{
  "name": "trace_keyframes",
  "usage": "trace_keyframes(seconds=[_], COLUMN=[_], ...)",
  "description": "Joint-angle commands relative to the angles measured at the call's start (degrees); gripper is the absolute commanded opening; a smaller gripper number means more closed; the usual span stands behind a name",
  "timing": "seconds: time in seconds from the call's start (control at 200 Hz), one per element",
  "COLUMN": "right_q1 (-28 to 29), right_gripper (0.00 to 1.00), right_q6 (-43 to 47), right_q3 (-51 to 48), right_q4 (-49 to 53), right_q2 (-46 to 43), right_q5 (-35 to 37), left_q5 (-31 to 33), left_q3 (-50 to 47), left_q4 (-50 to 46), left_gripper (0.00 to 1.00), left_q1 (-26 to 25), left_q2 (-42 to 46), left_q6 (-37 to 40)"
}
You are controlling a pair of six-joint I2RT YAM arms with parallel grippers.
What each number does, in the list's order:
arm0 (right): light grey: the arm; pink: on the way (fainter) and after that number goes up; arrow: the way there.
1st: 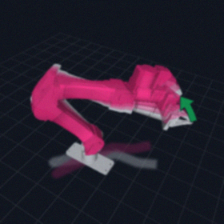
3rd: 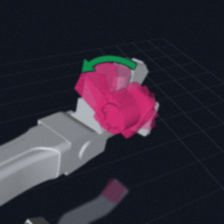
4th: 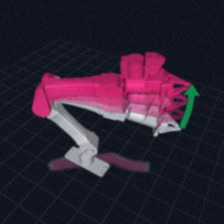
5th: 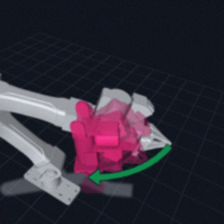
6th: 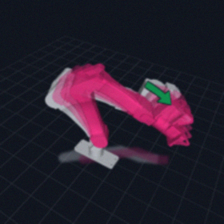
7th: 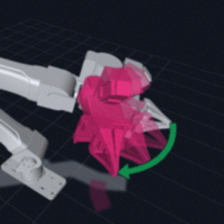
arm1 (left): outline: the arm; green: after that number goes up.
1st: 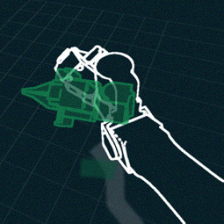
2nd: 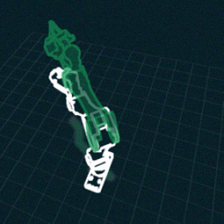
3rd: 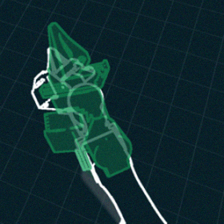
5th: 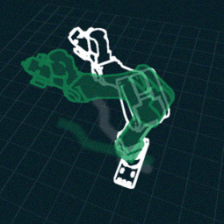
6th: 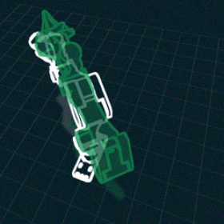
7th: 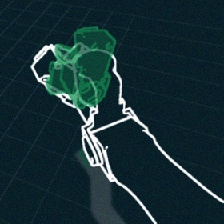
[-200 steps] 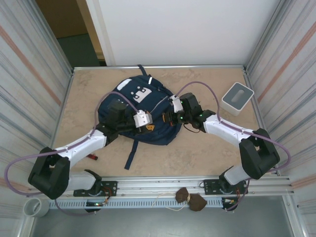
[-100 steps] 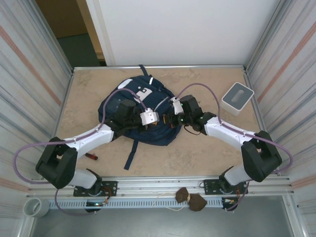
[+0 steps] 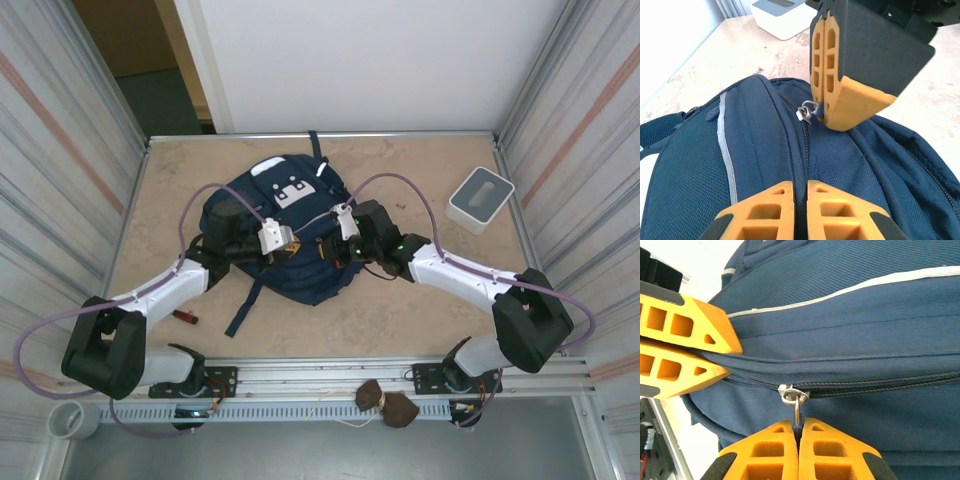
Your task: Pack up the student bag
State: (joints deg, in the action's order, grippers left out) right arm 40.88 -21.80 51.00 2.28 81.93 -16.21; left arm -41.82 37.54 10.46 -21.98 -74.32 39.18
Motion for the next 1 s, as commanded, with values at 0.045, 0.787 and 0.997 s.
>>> trace_keyframes(seconds=[0.045,0.787,0.997], right_q1=[-7.01,-2.81,-1.95], right_gripper=[0.00,0.00,0.00], right_q6=[0.91,-2.08,-2.92], right_q3=[1.41,0.98,-0.65], right_q4=[6.56,-0.62,-3.86], right_q2=[-0.02,-0.86,-2.52], right_q5=[3.61,-0.53,-2.57], left_q5=[0.25,14.62,18.49], left_q3=[-1.91,2.29,5.20], left_q4=[3.03,-3.27,-1.38], left_gripper=[0.00,0.62,0.54], left_q1=[4.02,-8.94,-11.24], left_q2=[0.73,2.85,-3.46], left_q6=[-0.59,-1.04,-2.15])
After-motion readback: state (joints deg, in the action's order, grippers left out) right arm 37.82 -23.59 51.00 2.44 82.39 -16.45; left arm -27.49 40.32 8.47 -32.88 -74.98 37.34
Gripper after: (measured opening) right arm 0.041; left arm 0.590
